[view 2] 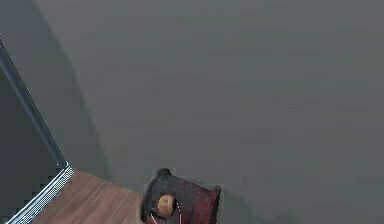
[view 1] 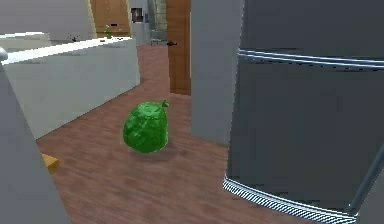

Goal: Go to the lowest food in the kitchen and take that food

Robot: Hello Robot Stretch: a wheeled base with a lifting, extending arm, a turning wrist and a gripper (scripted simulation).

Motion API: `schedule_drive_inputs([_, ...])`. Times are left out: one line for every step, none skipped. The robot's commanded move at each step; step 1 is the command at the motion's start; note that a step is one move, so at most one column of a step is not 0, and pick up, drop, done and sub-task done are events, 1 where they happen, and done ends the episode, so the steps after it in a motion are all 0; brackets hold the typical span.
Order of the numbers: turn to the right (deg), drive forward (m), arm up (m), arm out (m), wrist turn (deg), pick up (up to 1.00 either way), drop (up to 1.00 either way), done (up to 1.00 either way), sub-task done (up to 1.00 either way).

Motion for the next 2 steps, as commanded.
schedule_drive_inputs([0.0,0.00,0.00,0.00,0.0,1.00,0.00,0.00,0.00])
schedule_drive_inputs([0.0,0.00,0.10,0.00,0.0,0.00,0.00,0.00,0.00])
